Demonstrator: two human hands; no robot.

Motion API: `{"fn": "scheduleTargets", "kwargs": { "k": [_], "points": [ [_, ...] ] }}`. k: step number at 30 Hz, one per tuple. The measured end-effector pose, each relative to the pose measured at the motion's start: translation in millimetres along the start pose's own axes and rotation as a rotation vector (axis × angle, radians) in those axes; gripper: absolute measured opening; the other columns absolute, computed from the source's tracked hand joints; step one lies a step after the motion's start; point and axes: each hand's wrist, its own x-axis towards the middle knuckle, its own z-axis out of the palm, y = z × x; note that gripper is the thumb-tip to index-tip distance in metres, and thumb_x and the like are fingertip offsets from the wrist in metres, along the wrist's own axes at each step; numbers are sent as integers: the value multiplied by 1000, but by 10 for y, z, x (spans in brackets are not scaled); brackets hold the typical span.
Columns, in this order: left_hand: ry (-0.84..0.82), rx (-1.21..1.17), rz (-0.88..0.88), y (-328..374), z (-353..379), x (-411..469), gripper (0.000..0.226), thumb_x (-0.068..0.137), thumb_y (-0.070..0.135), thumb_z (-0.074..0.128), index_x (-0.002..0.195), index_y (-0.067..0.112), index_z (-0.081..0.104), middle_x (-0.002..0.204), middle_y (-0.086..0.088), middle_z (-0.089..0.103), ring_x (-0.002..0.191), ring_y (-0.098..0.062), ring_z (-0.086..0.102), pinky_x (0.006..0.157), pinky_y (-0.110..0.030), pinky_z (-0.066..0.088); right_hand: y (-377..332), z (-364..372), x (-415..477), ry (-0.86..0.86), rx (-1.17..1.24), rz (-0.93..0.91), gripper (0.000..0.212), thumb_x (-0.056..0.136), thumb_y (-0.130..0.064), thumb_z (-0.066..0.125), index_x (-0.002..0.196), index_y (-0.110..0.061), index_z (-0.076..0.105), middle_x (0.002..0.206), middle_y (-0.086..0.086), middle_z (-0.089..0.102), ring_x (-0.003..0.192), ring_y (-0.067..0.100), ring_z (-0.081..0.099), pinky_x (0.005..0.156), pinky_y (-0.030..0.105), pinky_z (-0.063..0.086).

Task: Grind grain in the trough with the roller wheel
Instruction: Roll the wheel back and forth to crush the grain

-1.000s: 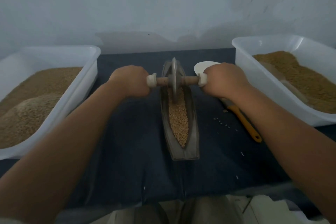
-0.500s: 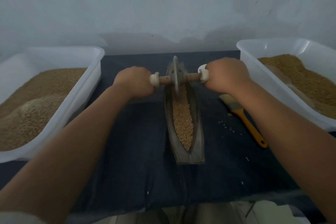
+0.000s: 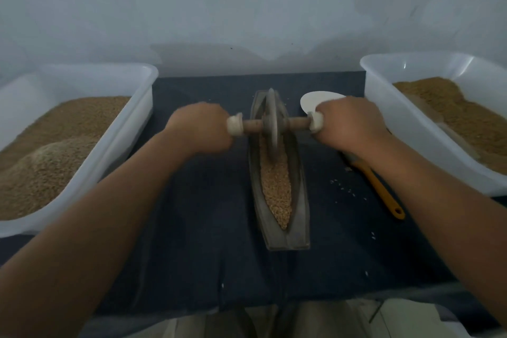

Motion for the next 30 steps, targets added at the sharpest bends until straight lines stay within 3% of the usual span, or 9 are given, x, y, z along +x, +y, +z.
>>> {"fn": "scheduleTargets", "kwargs": {
  "k": [5,9,12,14,16,19,24,28,30],
  "points": [
    [76,86,16,130,-177,162,25,78,48,62,72,24,58,72,6,59,71,-25,61,67,-35,49,9,35,84,-122,31,79,23,86,-40,52,76,-20,59,77,-1,63,72,27,60,64,38,52],
    [-93,33,139,73,-79,-448,16,74,40,60,67,26,59,65,8,61,62,-11,61,58,-29,45,107,-84,-399,-360,32,8,30,76,-56,52,69,-28,62,63,-7,63,62,12,62,53,30,45],
    [-68,40,156,53,-9,-605,22,68,49,50,66,28,58,62,11,58,58,-6,55,53,-27,41,158,-155,-553,-454,103,-9,32,66,-63,56,68,-32,63,62,-14,65,56,3,60,49,29,42],
    [-6,84,144,79,-29,-439,24,69,50,49,66,27,57,64,10,58,60,-12,56,55,-28,42,125,-65,-442,-389,45,19,32,73,-61,54,69,-30,62,64,-9,63,61,9,61,53,31,47],
    [48,105,94,85,-58,-147,23,74,48,55,68,26,57,69,9,59,66,-19,59,61,-32,47,68,60,-248,-209,-8,64,31,83,-56,51,71,-28,57,69,-8,59,66,17,59,58,33,49],
    [18,60,-15,37,-121,240,25,81,46,63,73,23,60,77,2,64,70,-24,62,68,-36,52,11,111,76,4,-40,59,25,82,-43,53,67,-24,48,63,-8,47,60,21,51,57,33,42],
    [-32,-36,4,7,31,-88,22,79,44,62,70,23,61,73,6,64,65,-15,60,59,-31,47,-4,-120,-9,-139,-10,-14,27,79,-49,50,66,-25,52,63,-6,55,60,18,54,57,35,50],
    [28,-78,73,-23,213,-743,35,61,61,43,64,29,58,55,12,54,51,-2,49,46,-22,30,68,-241,-597,-200,0,-112,34,63,-64,40,59,-33,54,51,-11,53,48,5,51,44,27,39],
    [29,-75,66,-42,248,-731,36,60,62,43,63,29,58,53,13,53,49,-3,49,45,-22,30,91,-219,-556,-200,-10,-115,36,64,-65,41,58,-33,54,50,-11,53,47,4,51,43,26,37]
  ]
}}
